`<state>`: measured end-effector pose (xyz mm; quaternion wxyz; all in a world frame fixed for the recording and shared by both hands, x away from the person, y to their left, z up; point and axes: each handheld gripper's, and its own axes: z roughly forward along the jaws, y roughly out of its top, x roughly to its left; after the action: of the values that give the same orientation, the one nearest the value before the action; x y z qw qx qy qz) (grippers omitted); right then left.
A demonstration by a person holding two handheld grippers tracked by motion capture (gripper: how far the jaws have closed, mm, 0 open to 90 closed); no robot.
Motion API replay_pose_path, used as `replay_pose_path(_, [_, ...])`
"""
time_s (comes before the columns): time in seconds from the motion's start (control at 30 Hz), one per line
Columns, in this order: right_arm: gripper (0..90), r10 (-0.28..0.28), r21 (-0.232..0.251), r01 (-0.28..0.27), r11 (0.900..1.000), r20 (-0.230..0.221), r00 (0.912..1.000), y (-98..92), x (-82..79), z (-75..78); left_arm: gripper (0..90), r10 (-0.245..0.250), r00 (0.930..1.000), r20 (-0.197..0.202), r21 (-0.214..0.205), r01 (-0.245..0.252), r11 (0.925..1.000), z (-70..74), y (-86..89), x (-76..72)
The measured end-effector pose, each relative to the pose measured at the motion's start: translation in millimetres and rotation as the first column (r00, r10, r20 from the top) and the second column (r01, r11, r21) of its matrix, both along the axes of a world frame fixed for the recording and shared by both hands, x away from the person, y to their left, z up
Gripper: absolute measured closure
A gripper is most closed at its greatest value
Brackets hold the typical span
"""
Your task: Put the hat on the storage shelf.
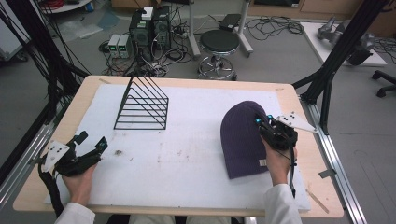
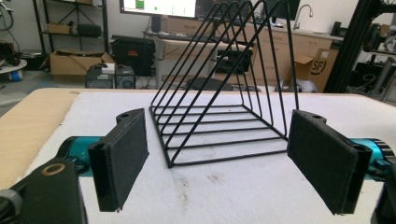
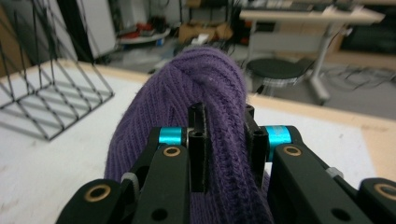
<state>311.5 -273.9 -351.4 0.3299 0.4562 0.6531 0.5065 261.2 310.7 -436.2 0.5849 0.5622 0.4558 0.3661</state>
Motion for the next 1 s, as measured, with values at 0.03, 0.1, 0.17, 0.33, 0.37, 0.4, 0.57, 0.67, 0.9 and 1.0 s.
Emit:
replay_pose_path(0.03, [77.1, -0.013, 0.006, 0.013, 0.9999, 0.026, 0.9996, 1.8, -1.9, 1.4, 20.6, 0.002, 1.0, -0.001, -0.001, -0.002, 1.0, 0.1, 0.9, -0.8])
replay_pose_path(0.1, [76.8, -0.038, 0.033, 0.035, 0.9988, 0.122, 0.9918, 7.5, -7.7, 6.1, 20.6, 0.01, 0.9999, 0.003, -0.005, -0.01, 0.9999, 0.3, 3.0, -2.1])
replay_pose_path(0.17, [76.6, -0.033, 0.072, 0.019, 0.9972, 0.198, 0.9796, 10.1, -11.7, 9.4, 20.6, 0.022, 0.9997, 0.006, -0.015, -0.022, 0.9996, 0.4, 6.7, -3.7])
replay_pose_path(0.33, [76.3, -0.069, 0.108, 0.036, 0.9935, 0.321, 0.9447, 19.0, -20.5, 16.3, 20.6, 0.032, 0.9994, 0.011, -0.028, -0.032, 0.9991, 0.4, 9.7, -4.3])
replay_pose_path(0.37, [76.3, -0.08, 0.11, 0.044, 0.993, 0.35, 0.9332, 21.5, -22.0, 18.1, 20.5, 0.031, 0.9994, 0.014, -0.03, -0.03, 0.9991, 0.4, 10.1, -4.2])
replay_pose_path(0.4, [76.3, -0.094, 0.128, 0.047, 0.9907, 0.386, 0.9176, 27.4, -24.3, 22.2, 20.4, 0.03, 0.9994, 0.016, -0.03, -0.029, 0.9991, 0.4, 10.0, -3.9])
replay_pose_path(0.57, [76.1, -0.11, 0.133, 0.061, 0.9892, 0.394, 0.9127, 39.2, -24.1, 29.2, 19.8, 0.014, 0.9995, 0.027, -0.025, -0.013, 0.9996, 2.4, 6.5, -2.5])
replay_pose_path(0.67, [76.1, -0.141, 0.162, 0.084, 0.9832, 0.382, 0.9133, 49.0, -24.6, 36.2, 18.5, 0.012, 0.999, 0.044, -0.012, -0.012, 0.9999, 6.4, 3.9, -2.0])
replay_pose_path(0.9, [76.1, -0.143, 0.175, 0.069, 0.9822, 0.458, 0.8775, 72.2, -29.7, 63.9, 18.5, 0.001, 0.9957, 0.093, -0.035, 0.002, 0.9994, 22.7, 2.2, -1.9])
replay_pose_path(1.0, [75.9, -0.106, 0.163, 0.03, 0.9862, 0.48, 0.871, 84.0, -29.8, 76.9, 19.7, -0.033, 0.9935, 0.109, -0.04, 0.038, 0.9985, 32.0, -0.6, 0.3])
